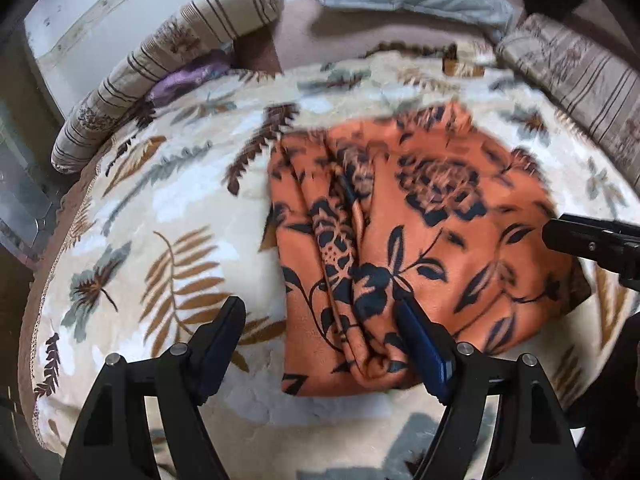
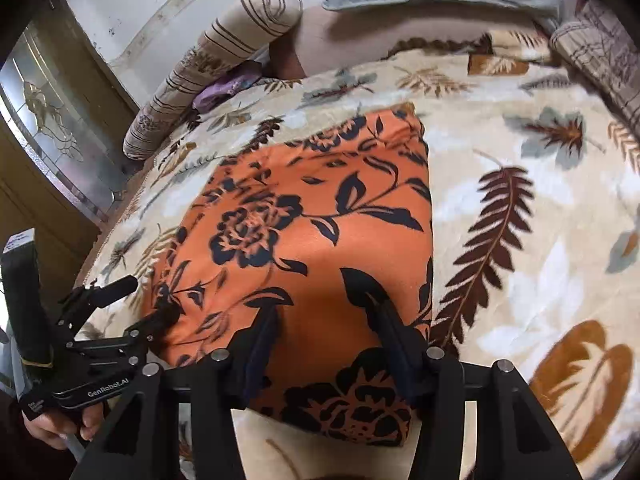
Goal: Fold small clothes
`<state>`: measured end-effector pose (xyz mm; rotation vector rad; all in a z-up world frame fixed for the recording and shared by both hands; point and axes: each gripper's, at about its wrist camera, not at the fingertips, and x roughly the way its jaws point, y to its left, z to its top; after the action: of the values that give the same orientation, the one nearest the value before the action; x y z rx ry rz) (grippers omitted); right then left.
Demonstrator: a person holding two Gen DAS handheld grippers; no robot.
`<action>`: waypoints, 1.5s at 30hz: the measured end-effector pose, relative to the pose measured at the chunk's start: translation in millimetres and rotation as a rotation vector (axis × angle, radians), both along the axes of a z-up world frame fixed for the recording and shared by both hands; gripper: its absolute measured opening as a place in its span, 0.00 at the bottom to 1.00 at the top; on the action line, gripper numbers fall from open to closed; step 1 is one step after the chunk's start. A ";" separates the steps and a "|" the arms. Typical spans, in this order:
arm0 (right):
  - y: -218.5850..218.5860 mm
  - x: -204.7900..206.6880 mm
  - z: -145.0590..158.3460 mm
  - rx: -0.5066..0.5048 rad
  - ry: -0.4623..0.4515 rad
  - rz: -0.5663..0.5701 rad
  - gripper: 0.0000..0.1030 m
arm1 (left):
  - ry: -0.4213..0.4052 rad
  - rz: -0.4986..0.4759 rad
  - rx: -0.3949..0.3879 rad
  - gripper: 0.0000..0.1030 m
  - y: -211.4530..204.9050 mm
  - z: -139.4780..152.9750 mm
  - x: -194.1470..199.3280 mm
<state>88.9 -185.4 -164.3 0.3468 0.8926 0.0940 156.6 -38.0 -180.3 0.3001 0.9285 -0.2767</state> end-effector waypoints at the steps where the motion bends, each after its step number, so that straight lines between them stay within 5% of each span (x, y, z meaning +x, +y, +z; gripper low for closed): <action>1: -0.8 -6.9 10.2 0.022 -0.034 -0.004 0.53 | -0.018 0.009 -0.003 0.77 -1.5 6.0 -2.3; 12: 29.5 -71.3 101.7 -0.204 -0.222 -0.087 0.55 | -0.290 0.127 -0.071 0.84 12.4 109.8 -46.8; 22: 50.7 -108.3 145.5 -0.281 -0.309 -0.096 0.57 | -0.422 0.171 -0.119 0.93 16.9 169.7 -88.9; 33: 62.7 -140.6 172.7 -0.301 -0.371 -0.113 0.58 | -0.471 0.201 -0.176 0.93 22.1 203.8 -119.1; 45: 76.9 -128.7 159.7 -0.311 -0.340 -0.058 0.59 | -0.463 0.165 -0.180 0.93 23.3 191.0 -112.9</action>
<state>-39.9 -108.5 -4.6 0.0619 0.5478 -0.0398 43.7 -14.7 10.7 0.1108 0.4629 -0.1279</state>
